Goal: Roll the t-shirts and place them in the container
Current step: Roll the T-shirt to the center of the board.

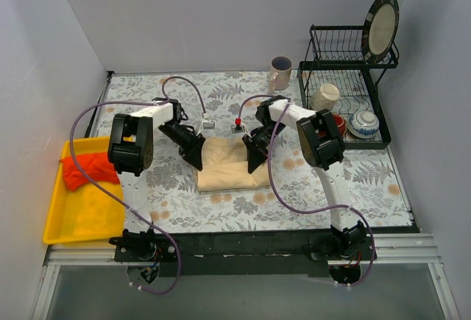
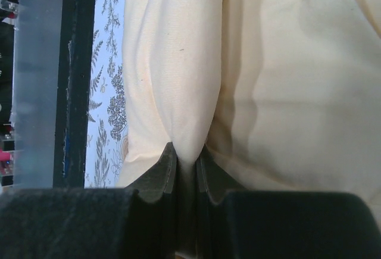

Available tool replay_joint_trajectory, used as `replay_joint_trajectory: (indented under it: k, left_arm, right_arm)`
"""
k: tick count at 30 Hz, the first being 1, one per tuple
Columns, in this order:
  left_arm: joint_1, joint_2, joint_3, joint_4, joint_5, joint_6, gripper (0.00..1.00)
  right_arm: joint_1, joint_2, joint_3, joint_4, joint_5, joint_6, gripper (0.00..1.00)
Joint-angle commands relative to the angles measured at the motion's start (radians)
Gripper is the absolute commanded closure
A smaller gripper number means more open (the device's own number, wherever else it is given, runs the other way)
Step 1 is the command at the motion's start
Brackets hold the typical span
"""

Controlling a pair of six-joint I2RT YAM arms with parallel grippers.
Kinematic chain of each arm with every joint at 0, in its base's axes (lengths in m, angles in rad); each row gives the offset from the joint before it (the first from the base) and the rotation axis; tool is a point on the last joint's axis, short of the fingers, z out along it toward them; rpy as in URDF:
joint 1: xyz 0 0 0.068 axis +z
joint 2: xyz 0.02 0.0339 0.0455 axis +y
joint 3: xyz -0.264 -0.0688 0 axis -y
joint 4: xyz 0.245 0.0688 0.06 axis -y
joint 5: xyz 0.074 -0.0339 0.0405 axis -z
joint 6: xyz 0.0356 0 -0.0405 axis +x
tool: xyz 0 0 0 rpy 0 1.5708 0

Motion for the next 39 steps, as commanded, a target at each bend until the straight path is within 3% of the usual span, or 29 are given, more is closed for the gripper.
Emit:
replay_joint_trajectory:
  k: [1, 9, 10, 12, 18, 27, 32, 39]
  left_arm:
    - [0.025, -0.245, -0.012, 0.150, -0.057, -0.018, 0.60]
    - [-0.174, -0.584, -0.317, 0.423, -0.157, -0.038, 0.46]
    - [-0.214, -0.612, -0.374, 0.452, -0.166, -0.042, 0.29]
    - [-0.250, -0.701, -0.443, 0.565, -0.206, -0.056, 0.27]
    - [-0.343, -0.842, -0.653, 0.806, -0.293, -0.070, 0.27]
    - [-0.386, -0.786, -0.774, 0.926, -0.333, -0.065, 0.28]
    - [-0.403, -0.750, -0.879, 1.042, -0.422, -0.030, 0.31]
    - [-0.406, -0.704, -0.945, 1.055, -0.461, 0.008, 0.52]
  right_arm:
    - [-0.032, 0.072, 0.037, 0.002, 0.148, 0.022, 0.92]
    - [-0.040, 0.123, 0.032, 0.043, 0.135, 0.108, 0.93]
    - [-0.040, 0.126, 0.031, 0.045, 0.135, 0.122, 0.93]
    - [-0.040, 0.139, 0.039, 0.037, 0.133, 0.124, 0.93]
    - [-0.040, 0.150, 0.048, 0.027, 0.145, 0.118, 0.93]
    - [-0.039, 0.153, 0.039, 0.031, 0.136, 0.113, 0.92]
    - [-0.039, 0.184, 0.074, 0.001, 0.136, 0.115, 0.92]
    - [-0.037, 0.195, 0.083, -0.001, 0.145, 0.135, 0.89]
